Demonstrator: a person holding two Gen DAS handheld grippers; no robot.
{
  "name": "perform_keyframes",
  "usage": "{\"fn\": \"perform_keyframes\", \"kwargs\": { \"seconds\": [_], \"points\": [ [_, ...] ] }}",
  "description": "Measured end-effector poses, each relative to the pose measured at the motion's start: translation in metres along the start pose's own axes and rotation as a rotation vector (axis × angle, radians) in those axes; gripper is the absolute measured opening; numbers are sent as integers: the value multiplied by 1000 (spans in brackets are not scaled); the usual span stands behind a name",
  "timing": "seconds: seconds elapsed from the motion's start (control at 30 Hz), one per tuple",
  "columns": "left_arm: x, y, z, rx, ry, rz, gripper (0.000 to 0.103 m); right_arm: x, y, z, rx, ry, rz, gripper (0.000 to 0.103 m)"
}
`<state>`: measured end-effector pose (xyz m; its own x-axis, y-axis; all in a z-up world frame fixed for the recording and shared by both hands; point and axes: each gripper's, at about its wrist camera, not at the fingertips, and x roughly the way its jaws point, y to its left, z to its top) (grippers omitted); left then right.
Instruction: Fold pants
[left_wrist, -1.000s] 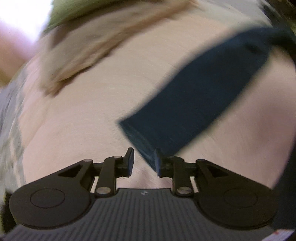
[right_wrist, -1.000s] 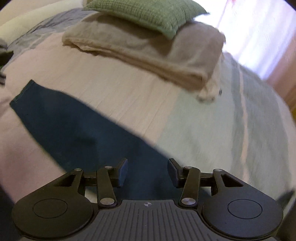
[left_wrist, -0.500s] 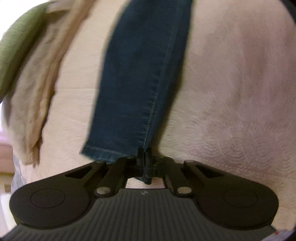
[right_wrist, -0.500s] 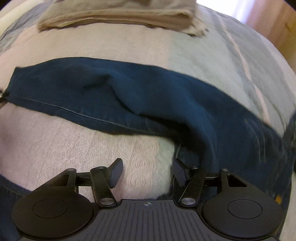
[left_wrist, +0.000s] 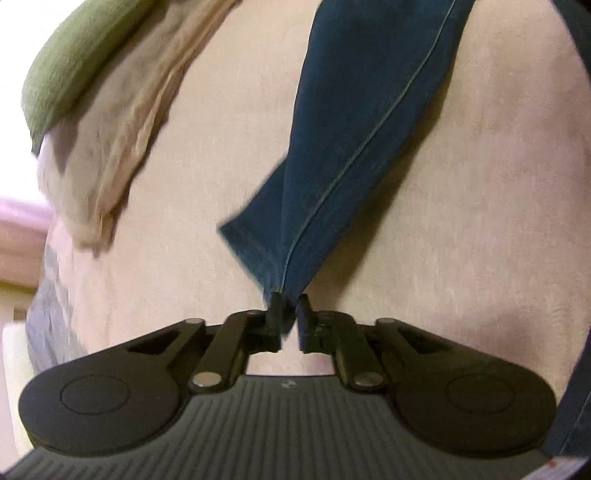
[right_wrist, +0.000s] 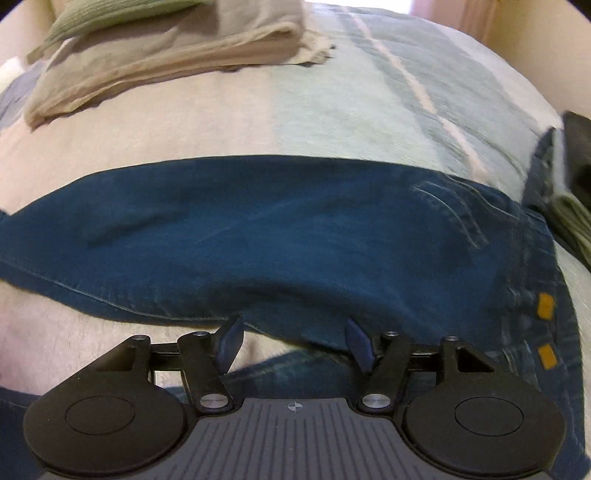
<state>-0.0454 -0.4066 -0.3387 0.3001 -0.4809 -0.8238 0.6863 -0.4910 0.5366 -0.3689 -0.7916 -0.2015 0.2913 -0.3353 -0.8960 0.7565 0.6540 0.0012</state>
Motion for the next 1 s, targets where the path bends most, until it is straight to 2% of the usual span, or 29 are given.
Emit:
{"fn": "perform_keyframes", "kwargs": {
  "seconds": [0.1, 0.17, 0.27, 0.4, 0.53, 0.7, 0.8, 0.9, 1.0],
  "points": [
    [-4, 10, -15, -89, 64, -5, 10, -9, -13, -11, 46, 21, -31, 59],
    [-18, 19, -19, -160, 66, -21, 11, -19, -25, -23, 116, 31, -53, 59],
    [-38, 27, -12, -207, 47, -39, 11, -38, -48, -41, 216, 25, -79, 59],
    [-51, 39, 19, -307, 16, -73, 15, -61, -81, -48, 263, 8, -119, 59],
    [-50, 39, 66, -350, -10, -77, 20, -76, -131, -24, 254, -66, -151, 59],
    [-36, 25, 123, -393, 17, -48, 27, -28, -208, 12, 228, -62, -150, 60],
    [-26, 11, 147, -417, 53, -38, 28, 3, -243, 25, 203, -69, -118, 59],
    [-23, -4, 163, -446, 93, -42, 28, 36, -267, 32, 211, -28, -68, 59],
    [-27, -15, 172, -465, 121, -55, 28, 43, -284, 31, 257, 2, 5, 24]
  ]
}}
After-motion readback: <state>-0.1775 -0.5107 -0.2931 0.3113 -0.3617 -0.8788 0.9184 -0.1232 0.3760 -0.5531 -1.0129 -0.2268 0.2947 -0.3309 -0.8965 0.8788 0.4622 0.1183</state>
